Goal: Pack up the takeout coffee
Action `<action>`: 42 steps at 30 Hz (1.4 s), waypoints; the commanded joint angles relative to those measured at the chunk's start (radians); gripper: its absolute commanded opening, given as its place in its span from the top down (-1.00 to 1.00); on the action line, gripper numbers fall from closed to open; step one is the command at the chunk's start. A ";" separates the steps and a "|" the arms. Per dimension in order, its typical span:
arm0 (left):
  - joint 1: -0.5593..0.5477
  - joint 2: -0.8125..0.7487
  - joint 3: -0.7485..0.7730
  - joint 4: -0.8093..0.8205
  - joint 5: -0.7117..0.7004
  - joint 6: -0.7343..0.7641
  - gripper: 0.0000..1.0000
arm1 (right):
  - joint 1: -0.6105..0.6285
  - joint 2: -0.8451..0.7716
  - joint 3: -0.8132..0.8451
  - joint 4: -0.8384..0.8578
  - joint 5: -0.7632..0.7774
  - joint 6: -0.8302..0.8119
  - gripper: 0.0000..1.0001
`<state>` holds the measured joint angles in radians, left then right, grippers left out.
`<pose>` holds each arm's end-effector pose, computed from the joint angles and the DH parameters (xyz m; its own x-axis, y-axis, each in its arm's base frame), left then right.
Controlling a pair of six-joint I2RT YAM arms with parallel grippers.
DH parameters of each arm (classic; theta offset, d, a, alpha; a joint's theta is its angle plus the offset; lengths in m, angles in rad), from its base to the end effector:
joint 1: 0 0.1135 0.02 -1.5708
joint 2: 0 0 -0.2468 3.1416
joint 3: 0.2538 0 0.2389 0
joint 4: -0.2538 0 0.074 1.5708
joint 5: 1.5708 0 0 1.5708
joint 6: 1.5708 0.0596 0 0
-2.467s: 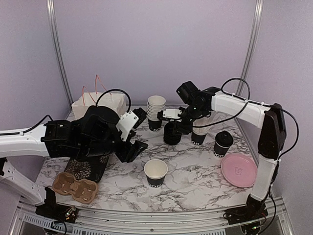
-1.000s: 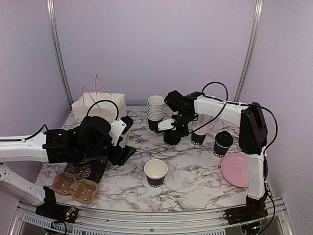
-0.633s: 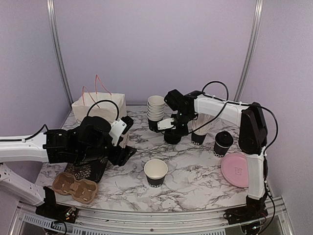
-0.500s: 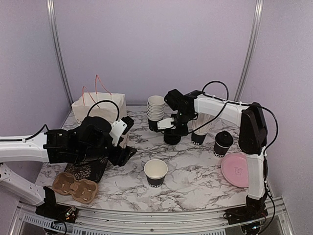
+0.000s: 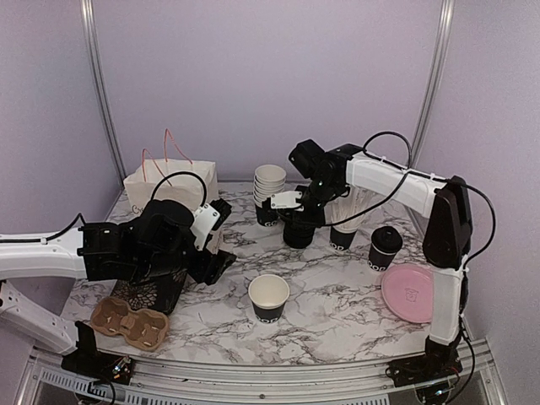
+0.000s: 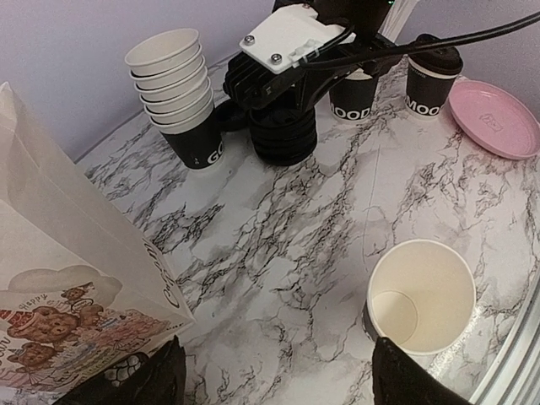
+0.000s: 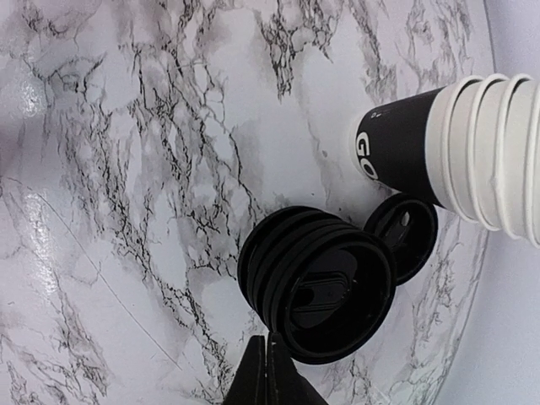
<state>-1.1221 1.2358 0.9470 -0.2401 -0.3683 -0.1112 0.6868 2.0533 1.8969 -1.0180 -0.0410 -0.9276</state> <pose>0.1449 -0.2515 0.2728 -0.2958 0.3758 -0.8782 0.6771 0.7310 0.0847 0.3262 0.2706 0.2322 0.0889 -0.9610 -0.2618 -0.9581 -0.0106 -0.2863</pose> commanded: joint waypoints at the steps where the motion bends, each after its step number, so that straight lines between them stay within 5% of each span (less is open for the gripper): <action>1: 0.013 0.007 0.027 0.026 -0.017 0.014 -0.53 | 0.003 -0.038 0.061 -0.008 -0.051 0.046 0.94; 8: 0.016 0.003 0.027 0.028 -0.040 0.008 -0.54 | -0.013 -0.033 0.064 0.101 0.000 0.125 0.78; 13: 0.020 -0.016 0.020 0.024 -0.049 0.011 -0.55 | -0.015 0.001 0.042 0.075 0.001 0.128 0.30; 16: 0.022 -0.019 0.017 0.025 -0.047 0.013 -0.55 | -0.016 0.018 0.014 0.058 0.022 0.108 0.20; 36: 0.028 0.005 -0.007 0.039 -0.031 0.018 -0.56 | -0.059 0.137 0.073 -0.013 0.052 0.049 0.18; 42: 0.030 0.006 -0.010 0.041 -0.031 0.017 -0.56 | -0.058 0.156 0.092 -0.030 0.052 0.043 0.39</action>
<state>-1.0988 1.2358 0.9470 -0.2287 -0.4011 -0.1043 0.6304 2.1975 1.9358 -1.0222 0.0093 -0.8742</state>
